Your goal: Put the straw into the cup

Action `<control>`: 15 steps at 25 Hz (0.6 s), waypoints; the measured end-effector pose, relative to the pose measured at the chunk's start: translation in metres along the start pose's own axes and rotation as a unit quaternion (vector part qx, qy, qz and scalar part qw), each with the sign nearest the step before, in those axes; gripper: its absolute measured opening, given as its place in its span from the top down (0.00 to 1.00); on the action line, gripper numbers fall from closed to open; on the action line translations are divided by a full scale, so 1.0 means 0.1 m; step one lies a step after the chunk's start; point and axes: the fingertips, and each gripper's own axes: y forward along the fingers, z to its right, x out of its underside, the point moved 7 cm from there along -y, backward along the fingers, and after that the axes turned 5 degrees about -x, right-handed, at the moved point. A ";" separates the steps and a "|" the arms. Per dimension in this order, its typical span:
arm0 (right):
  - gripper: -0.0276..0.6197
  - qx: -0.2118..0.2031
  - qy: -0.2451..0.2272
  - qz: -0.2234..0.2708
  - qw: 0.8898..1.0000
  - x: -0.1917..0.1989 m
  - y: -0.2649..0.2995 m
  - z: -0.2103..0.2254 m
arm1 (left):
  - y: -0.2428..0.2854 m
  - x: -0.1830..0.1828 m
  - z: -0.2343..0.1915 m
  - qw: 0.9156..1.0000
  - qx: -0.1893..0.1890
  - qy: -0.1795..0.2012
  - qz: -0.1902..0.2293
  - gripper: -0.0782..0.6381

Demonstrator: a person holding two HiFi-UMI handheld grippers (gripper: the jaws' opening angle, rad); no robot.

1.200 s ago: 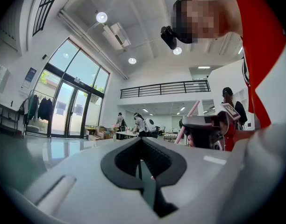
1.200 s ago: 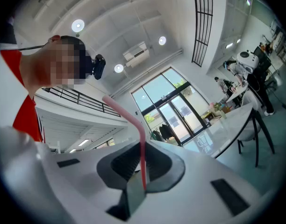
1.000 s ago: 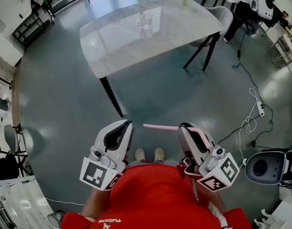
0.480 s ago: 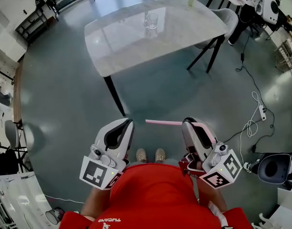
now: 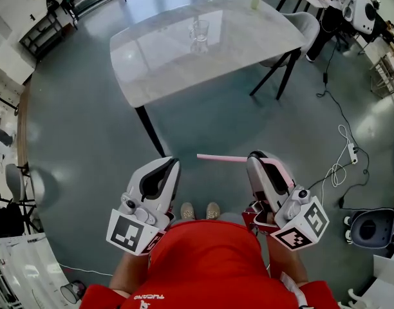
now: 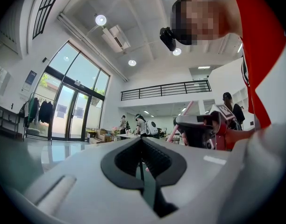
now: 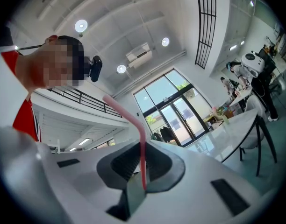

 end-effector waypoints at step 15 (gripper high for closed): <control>0.92 -0.012 -0.006 0.019 1.000 -0.34 0.00 0.60 | 0.52 -0.07 0.12 1.000 -0.023 0.020 -0.003 0.88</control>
